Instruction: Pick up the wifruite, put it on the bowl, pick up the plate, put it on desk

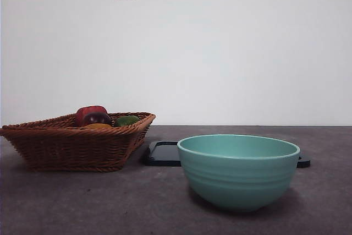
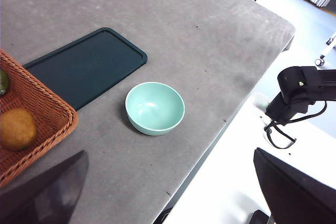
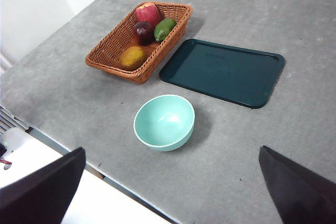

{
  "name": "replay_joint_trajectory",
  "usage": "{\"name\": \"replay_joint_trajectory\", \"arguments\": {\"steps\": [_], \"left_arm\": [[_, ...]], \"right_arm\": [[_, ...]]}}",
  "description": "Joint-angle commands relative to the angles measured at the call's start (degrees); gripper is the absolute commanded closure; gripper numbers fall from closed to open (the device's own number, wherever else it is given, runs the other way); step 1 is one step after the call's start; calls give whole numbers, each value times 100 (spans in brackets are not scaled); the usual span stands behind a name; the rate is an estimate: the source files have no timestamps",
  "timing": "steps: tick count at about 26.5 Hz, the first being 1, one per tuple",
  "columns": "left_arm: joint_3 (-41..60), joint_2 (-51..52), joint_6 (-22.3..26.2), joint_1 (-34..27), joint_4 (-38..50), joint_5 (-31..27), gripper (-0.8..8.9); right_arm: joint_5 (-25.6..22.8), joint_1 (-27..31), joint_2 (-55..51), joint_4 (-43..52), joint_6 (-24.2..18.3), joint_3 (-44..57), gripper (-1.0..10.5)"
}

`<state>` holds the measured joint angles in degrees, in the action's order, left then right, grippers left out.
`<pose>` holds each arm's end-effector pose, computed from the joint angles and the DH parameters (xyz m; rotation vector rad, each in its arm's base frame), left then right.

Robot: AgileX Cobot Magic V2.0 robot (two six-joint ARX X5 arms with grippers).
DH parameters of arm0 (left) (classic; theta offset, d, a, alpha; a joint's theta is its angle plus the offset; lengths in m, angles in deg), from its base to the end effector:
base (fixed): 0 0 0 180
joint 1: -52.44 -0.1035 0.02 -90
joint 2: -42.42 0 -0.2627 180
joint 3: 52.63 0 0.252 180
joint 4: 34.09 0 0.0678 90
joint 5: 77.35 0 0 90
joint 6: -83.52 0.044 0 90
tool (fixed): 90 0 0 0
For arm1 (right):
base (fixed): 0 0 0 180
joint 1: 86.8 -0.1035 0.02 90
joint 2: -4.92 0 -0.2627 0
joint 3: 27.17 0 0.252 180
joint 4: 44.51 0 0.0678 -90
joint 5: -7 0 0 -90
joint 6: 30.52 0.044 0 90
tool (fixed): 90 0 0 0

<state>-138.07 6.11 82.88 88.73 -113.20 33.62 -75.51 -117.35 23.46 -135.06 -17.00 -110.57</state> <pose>0.0451 -0.0527 0.3952 0.0627 0.5458 -0.9726 -0.0215 -0.0060 0.3669 0.1323 0.5213 0.5956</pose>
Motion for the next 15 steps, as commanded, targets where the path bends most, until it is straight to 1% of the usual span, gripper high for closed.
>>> {"name": "replay_joint_trajectory", "arguments": {"steps": [1,2,3,5,7,8,15], "left_arm": [[-55,-39,-48,42,59,9,321],[-55,-39,-46,42,61,9,333],[-55,-39,-46,42,63,9,369],[-55,-39,-39,42,68,7,543],[-55,-39,-24,42,79,7,775],[-55,-39,-22,42,87,4,807],[-55,-42,-2,42,103,4,802]], "right_arm": [[4,-39,7,-317,-48,-77,368],[2,-39,7,-302,-50,-77,386],[2,-39,7,-295,-50,-77,439],[0,-39,7,-297,-83,-77,701],[-2,-37,7,-297,-105,-77,943],[-4,-37,7,-278,-140,-77,937],[0,-37,7,-195,-177,-77,938]]}}
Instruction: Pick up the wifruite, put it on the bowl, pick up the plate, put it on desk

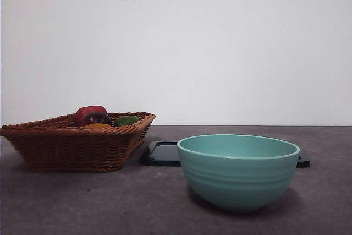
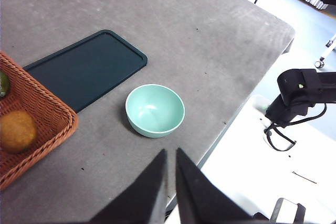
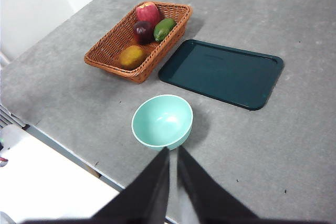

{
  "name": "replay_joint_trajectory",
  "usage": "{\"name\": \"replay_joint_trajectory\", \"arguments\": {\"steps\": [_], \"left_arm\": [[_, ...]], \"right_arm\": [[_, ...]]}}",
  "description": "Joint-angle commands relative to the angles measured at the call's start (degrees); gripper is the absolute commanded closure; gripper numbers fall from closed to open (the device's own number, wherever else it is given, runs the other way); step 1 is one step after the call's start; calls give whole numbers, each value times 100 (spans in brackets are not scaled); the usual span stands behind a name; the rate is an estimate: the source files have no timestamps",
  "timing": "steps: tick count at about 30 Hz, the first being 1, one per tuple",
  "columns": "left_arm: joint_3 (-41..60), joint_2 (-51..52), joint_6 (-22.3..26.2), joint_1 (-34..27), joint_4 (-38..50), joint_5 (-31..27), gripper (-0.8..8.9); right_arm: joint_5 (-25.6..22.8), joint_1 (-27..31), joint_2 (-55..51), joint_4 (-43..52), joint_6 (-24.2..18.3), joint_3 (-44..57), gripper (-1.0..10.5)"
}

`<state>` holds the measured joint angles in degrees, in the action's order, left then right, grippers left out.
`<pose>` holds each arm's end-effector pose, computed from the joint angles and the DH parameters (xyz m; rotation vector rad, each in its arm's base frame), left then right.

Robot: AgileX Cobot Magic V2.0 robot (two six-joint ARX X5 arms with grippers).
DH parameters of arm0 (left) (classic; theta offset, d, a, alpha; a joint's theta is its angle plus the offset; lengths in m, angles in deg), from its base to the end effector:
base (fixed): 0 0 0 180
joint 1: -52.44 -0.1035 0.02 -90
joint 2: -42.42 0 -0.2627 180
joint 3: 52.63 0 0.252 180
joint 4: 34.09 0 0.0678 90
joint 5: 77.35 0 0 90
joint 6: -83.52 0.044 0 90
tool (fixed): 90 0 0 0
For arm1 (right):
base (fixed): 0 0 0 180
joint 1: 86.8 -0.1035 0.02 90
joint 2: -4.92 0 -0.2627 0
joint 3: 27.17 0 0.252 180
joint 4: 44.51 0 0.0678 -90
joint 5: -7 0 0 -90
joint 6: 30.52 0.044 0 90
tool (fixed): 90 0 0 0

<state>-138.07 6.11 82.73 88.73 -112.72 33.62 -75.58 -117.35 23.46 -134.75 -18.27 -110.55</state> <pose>0.0455 -0.0529 0.3960 0.0592 0.5384 -0.9727 -0.0212 -0.0059 0.3673 0.1121 0.5094 0.6009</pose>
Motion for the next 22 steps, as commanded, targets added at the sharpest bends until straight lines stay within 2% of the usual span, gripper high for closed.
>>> {"name": "replay_joint_trajectory", "arguments": {"steps": [1,19,22], "left_arm": [[-55,-42,11,42,48,4,802],[-57,-33,11,33,15,7,802],[-57,-2,11,-275,11,13,802]], "right_arm": [[7,-37,7,-219,-52,-79,938],[4,-39,7,-216,-55,-81,938],[4,-39,7,-216,-55,-81,938]]}}
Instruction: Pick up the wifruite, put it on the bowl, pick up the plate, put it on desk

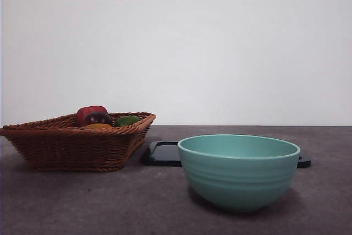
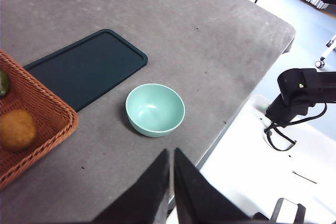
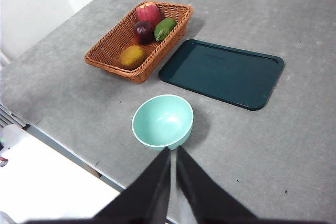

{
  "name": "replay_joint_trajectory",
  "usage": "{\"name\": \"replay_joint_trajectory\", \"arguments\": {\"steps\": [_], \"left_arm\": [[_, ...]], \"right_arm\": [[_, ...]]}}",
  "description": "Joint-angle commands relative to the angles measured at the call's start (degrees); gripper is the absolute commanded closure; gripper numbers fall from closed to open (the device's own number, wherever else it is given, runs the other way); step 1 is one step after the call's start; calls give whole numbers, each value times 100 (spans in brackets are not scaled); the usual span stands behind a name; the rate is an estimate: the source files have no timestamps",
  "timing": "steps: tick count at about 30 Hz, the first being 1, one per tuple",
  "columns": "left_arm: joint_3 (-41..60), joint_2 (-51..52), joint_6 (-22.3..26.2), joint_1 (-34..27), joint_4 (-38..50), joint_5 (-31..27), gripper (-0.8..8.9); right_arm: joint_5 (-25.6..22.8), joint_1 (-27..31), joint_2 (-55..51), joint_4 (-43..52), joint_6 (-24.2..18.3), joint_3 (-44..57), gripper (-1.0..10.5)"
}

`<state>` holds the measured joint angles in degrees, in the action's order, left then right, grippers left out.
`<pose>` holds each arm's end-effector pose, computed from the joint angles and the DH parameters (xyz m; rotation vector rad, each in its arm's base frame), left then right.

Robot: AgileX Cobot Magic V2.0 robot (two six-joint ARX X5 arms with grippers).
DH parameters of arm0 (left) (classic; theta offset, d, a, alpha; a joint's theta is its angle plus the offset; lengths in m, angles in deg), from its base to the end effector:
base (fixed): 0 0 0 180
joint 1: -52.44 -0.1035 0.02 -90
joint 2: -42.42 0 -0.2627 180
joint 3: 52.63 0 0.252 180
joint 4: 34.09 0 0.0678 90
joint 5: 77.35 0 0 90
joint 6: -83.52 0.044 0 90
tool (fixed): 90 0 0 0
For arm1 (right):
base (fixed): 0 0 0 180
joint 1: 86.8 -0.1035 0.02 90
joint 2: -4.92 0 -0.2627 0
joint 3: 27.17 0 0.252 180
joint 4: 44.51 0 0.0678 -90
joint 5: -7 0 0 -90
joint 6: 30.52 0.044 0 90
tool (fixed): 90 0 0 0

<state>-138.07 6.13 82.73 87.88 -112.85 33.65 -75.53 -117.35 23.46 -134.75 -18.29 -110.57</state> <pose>0.0460 -0.0521 0.3958 0.0552 0.5402 -0.9585 -0.0213 -0.0059 0.3674 0.1121 0.5091 0.6019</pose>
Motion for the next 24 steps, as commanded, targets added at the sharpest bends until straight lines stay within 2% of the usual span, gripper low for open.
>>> {"name": "replay_joint_trajectory", "arguments": {"steps": [1,3,6,8,9,13,19,24], "left_arm": [[-57,-4,11,-380,28,13,802],[-55,-4,-24,-872,11,13,802],[-17,37,-328,-1749,109,9,802],[105,98,-11,-2312,343,-15,802],[254,166,129,-2640,634,-15,802],[1185,531,144,-3480,2039,-17,803],[3270,1097,164,-4028,3716,-63,803],[5034,1648,142,-4144,4607,-597,802]], "right_arm": [[0,-39,7,-216,-52,-79,938],[0,-39,7,-216,-52,-79,938],[-2,-39,7,-214,-52,-79,938],[0,-39,7,-214,-52,-79,938],[0,-39,7,-214,-52,-79,938],[0,-39,7,-214,-52,-79,938],[0,-39,7,-212,-52,-79,938],[0,-39,7,-212,-52,-79,938]]}}
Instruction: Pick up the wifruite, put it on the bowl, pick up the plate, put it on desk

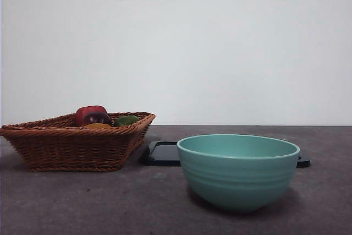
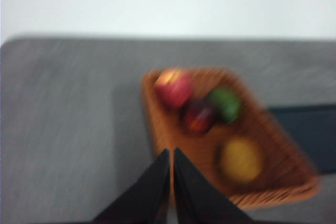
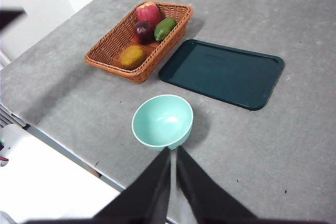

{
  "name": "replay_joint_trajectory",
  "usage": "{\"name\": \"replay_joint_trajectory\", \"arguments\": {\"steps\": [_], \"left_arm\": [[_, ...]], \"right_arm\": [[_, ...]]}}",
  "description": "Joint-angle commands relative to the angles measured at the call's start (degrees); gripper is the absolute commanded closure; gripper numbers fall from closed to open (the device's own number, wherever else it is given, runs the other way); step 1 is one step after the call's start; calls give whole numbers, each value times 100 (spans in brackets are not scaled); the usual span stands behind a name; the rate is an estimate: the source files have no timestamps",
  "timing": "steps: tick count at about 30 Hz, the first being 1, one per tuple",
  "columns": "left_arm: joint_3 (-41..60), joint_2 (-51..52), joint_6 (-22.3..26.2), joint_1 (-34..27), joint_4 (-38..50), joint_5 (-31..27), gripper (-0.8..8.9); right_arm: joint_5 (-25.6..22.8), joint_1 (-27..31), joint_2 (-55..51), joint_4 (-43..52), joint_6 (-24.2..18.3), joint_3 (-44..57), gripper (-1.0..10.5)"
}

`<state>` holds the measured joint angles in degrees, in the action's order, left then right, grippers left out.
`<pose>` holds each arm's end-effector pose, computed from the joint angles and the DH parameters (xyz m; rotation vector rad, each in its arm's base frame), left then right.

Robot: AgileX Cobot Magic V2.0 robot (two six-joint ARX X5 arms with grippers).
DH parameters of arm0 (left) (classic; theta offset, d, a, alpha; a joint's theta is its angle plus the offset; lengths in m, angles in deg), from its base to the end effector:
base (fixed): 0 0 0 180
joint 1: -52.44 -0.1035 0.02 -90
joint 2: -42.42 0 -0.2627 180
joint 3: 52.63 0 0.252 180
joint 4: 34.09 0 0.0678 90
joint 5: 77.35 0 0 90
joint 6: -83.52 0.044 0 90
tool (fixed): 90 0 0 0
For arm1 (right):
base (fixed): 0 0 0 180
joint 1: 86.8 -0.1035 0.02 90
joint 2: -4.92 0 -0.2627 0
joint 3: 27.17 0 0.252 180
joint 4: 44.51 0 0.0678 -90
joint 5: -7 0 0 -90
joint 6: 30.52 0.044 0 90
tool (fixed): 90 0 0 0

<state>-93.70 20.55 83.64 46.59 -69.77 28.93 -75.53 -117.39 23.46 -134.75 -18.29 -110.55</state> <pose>0.1203 -0.0001 0.2530 -0.0532 0.2825 -0.1811 -0.0212 -0.0059 0.3673 0.1118 0.5095 0.6025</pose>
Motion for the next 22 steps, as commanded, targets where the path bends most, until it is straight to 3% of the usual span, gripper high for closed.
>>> {"name": "replay_joint_trajectory", "arguments": {"steps": [1,9,19,22], "left_arm": [[881,326,55,-13,411,-131,802],[2225,1287,70,-13,741,-184,803],[2608,1790,-728,149,968,-1961,803],[2621,2000,-671,282,1008,-2057,803]], "right_arm": [[0,-35,7,-212,-52,-81,938],[0,-35,7,-201,-52,-81,938],[-2,-35,7,-197,-52,-85,938],[0,-35,7,-197,-52,-87,938]]}}
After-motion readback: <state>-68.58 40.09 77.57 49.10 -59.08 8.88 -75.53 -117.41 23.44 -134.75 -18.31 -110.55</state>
